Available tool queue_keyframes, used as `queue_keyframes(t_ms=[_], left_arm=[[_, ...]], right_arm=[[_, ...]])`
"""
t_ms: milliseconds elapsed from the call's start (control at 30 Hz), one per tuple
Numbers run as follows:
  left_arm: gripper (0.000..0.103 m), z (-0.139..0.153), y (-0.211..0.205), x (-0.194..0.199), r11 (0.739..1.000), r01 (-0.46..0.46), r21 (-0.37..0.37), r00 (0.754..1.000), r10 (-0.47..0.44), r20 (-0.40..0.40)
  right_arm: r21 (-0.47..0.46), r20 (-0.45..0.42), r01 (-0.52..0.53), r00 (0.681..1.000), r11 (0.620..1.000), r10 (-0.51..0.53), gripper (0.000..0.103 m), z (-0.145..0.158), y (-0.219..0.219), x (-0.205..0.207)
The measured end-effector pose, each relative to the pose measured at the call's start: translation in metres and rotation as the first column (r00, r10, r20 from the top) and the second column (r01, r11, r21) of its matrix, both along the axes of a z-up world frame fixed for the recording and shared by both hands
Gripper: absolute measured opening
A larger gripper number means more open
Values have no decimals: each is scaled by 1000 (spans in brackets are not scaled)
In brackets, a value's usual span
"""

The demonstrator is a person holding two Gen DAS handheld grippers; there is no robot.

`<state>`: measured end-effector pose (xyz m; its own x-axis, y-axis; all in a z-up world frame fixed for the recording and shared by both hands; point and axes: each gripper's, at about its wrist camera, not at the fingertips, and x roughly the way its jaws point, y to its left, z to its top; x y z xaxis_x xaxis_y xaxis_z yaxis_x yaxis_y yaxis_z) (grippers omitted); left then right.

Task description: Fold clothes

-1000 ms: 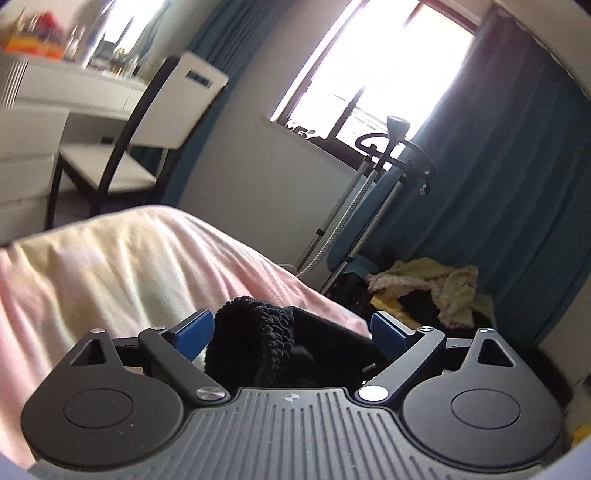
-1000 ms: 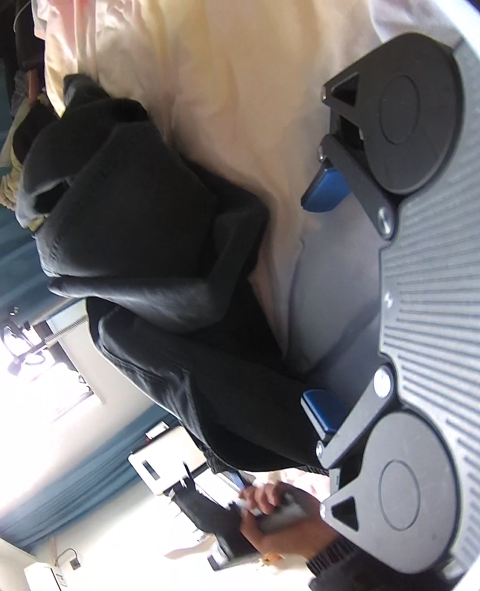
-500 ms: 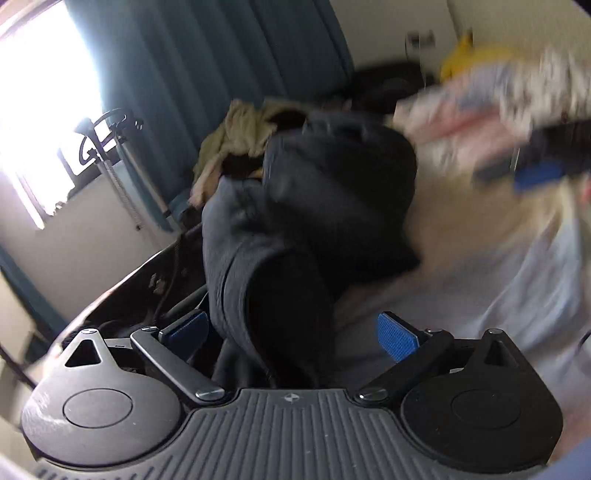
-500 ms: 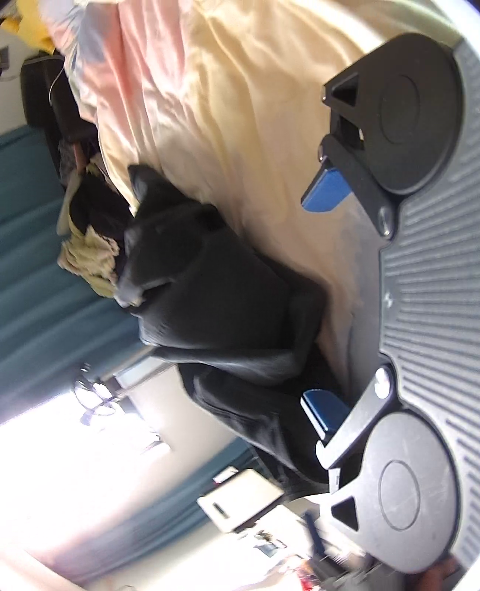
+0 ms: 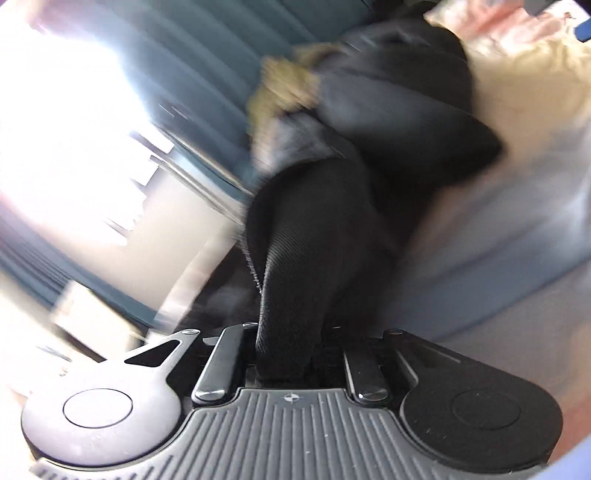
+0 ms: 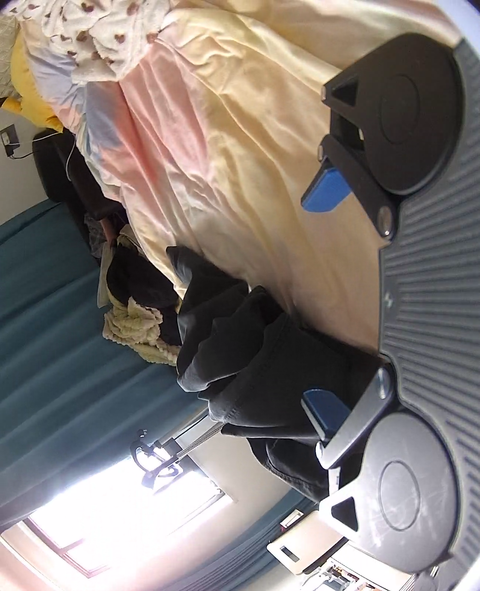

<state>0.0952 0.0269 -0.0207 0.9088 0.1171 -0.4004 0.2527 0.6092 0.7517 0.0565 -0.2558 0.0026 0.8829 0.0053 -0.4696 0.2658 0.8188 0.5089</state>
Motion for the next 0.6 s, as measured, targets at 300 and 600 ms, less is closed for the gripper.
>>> queue_keyframes(t_ms=[300, 600], left_arm=[[15, 5, 124, -30, 987, -125, -102, 991, 120, -57], [42, -3, 162, -31, 867, -184, -462, 979, 121, -163]], right_arm=[[69, 24, -5, 1000, 998, 3, 103, 7, 4, -10], [22, -26, -47, 999, 999, 47, 103, 1, 15, -2]])
